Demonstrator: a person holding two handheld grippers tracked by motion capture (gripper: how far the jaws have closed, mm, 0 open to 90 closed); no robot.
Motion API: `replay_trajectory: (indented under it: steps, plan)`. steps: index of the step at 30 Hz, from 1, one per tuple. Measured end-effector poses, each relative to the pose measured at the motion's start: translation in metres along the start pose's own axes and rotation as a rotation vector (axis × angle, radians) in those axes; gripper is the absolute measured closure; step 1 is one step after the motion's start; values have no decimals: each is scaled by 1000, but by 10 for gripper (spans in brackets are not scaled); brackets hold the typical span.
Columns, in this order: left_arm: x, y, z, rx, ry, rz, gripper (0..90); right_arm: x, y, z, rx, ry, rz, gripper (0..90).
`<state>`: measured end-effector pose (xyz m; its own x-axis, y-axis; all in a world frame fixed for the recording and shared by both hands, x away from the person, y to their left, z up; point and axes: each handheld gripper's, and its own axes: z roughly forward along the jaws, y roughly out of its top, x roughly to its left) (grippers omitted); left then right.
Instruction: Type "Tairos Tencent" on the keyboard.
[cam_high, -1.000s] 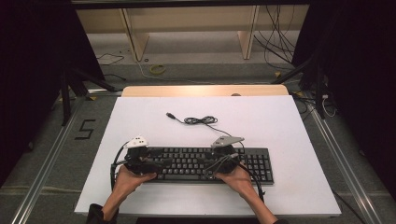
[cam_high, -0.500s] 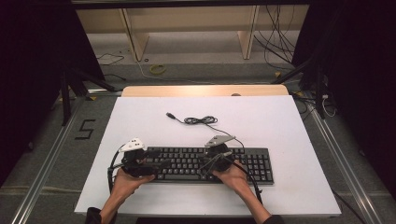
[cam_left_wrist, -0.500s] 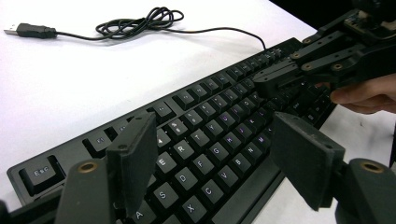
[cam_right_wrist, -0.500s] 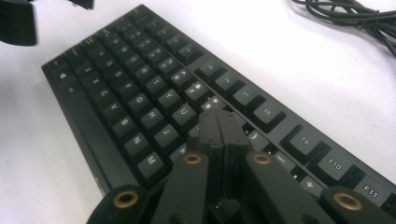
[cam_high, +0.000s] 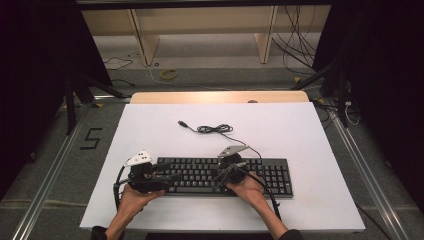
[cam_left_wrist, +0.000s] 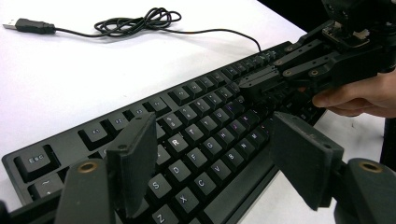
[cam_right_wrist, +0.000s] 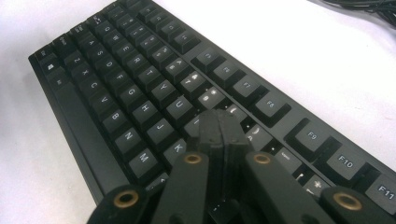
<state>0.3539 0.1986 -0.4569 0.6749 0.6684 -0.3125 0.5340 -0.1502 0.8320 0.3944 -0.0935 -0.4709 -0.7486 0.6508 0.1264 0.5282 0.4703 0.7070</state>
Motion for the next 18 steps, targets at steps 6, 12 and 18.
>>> replay_trajectory:
  steps: [6,12,18]
  plan:
    - [1,-1,-2,1,2,0,317,0,-1,2,10,-1,2,900]
    - [1,-2,-3,1,4,-3,318,-1,-3,6,20,-3,9,900]
    - [4,-3,-2,1,10,-10,321,-1,-2,4,21,2,18,900]
